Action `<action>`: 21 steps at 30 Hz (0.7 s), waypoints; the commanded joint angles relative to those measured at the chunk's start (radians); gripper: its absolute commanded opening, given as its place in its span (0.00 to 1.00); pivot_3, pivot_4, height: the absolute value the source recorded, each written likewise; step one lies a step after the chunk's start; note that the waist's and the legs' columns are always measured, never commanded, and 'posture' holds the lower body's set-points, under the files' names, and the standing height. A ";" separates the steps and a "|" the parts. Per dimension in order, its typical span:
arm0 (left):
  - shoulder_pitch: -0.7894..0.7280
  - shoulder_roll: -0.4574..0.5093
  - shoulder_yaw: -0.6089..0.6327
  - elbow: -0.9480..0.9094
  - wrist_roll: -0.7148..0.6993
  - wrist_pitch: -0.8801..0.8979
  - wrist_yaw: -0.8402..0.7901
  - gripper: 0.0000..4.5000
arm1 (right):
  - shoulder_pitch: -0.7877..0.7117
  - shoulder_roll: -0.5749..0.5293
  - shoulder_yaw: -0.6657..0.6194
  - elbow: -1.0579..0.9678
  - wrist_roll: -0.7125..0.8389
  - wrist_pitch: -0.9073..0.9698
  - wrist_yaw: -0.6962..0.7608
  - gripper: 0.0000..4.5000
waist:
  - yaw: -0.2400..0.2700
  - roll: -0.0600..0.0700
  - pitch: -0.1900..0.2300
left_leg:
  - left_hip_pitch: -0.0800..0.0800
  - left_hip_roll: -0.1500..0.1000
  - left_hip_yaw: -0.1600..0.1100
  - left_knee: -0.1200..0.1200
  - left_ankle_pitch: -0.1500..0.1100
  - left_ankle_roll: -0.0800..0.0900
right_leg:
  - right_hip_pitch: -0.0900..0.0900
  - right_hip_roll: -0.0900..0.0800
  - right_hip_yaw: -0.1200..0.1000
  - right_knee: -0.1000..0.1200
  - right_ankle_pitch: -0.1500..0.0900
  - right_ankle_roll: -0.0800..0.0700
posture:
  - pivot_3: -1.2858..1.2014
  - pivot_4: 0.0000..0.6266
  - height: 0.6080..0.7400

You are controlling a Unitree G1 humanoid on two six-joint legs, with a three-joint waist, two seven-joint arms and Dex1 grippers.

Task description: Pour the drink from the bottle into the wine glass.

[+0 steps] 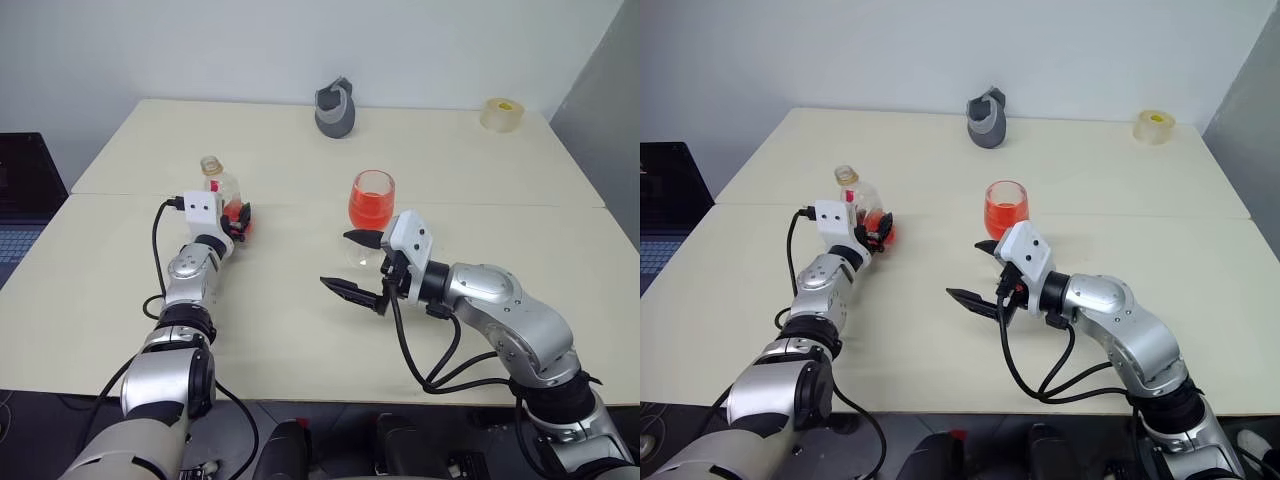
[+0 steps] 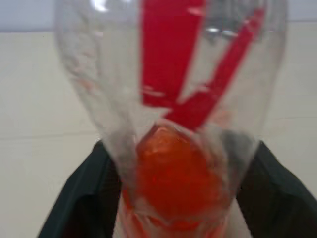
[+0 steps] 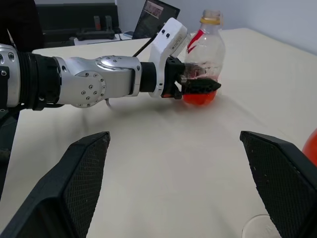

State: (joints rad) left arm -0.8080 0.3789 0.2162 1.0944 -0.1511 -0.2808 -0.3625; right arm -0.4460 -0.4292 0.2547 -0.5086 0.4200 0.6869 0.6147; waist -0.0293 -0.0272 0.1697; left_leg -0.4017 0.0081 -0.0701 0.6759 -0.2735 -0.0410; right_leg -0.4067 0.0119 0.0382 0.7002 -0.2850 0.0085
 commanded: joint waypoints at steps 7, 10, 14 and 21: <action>0.104 0.013 0.027 -0.173 -0.029 -0.008 -0.020 0.99 | 0.014 -0.007 -0.056 -0.091 0.052 0.027 -0.001 1.00 | 0.000 0.000 0.000 | 0.000 0.000 -0.001 0.000 0.000 0.000 | 0.000 0.000 0.000 0.000 0.000 0.000 | 0.52 0.24 1.00; 0.174 0.015 0.029 -0.309 -0.038 0.046 -0.025 0.99 | 0.038 -0.007 -0.083 -0.119 0.063 0.041 -0.022 1.00 | 0.000 0.000 0.000 | 0.000 0.000 -0.001 0.000 0.000 0.000 | 0.000 0.000 0.001 0.000 0.000 0.000 | 0.52 0.24 1.00; 0.354 0.021 0.041 -0.654 -0.075 0.199 -0.001 0.99 | 0.133 -0.028 -0.147 -0.168 0.074 0.038 -0.045 1.00 | 0.000 0.000 0.000 | 0.000 0.001 -0.001 0.000 0.000 0.000 | 0.000 0.000 0.001 0.000 0.000 0.000 | 0.52 0.24 1.00; 0.696 -0.042 0.026 -1.263 -0.074 0.471 0.154 0.99 | 0.405 0.084 -0.218 -0.004 -0.081 -0.314 -0.143 1.00 | 0.005 -0.001 -0.002 | 0.002 0.001 -0.001 -0.001 0.000 0.000 | 0.003 -0.001 0.002 0.000 0.000 0.000 | 0.52 0.24 1.00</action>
State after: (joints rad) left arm -0.1139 0.3390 0.2475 -0.0669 -0.2411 0.1859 -0.2361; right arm -0.0371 -0.3706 0.0759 -0.5297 0.3691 0.4725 0.5091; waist -0.0247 -0.0285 0.1682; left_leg -0.3991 0.0092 -0.0708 0.6759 -0.2739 -0.0414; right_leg -0.4037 0.0112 0.0397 0.7007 -0.2846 0.0083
